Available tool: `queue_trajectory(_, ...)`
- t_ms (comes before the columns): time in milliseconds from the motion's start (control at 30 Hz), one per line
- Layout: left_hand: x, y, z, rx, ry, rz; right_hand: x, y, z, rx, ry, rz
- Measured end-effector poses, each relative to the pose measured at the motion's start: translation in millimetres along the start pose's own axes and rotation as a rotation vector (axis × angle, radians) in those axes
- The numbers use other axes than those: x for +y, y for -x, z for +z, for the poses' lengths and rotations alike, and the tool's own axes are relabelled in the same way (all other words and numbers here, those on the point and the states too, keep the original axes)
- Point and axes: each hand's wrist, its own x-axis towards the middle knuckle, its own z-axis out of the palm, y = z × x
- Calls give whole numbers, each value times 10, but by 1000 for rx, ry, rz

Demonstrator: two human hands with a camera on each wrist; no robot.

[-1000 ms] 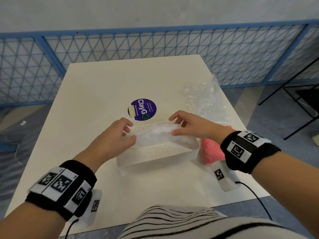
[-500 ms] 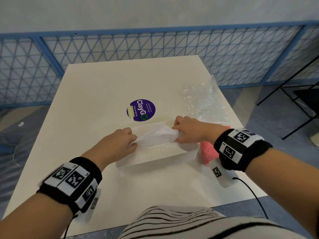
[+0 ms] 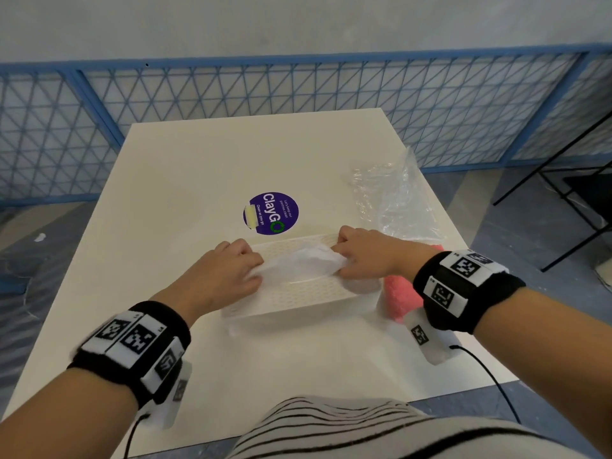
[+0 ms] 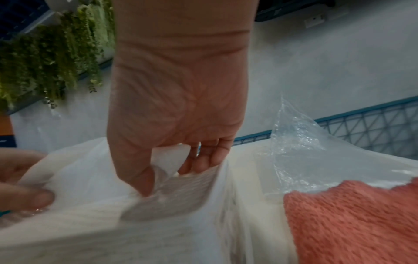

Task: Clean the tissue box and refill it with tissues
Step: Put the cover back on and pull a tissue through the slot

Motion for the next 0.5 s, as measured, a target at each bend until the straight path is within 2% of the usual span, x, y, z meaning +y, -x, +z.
queue_trajectory(100, -92, 135, 9, 84, 300, -84, 85, 83, 74, 149, -283, 12)
queue_trajectory(167, -114, 231, 68, 104, 371, -194, 112, 166, 167, 288, -435, 93)
queue_trajectory(233, -146, 325, 157, 104, 504, -316, 125, 259, 289, 363, -615, 208)
queue_trajectory(333, -202, 437, 292, 83, 829, -455, 127, 377, 523, 340, -979, 343)
queue_trajectory(400, -199, 473, 355, 71, 1040, -492, 113, 436, 659, 267, -1157, 395)
queue_trajectory(500, -161, 475, 371, 103, 1151, -488, 72, 462, 701, 217, -1288, 407)
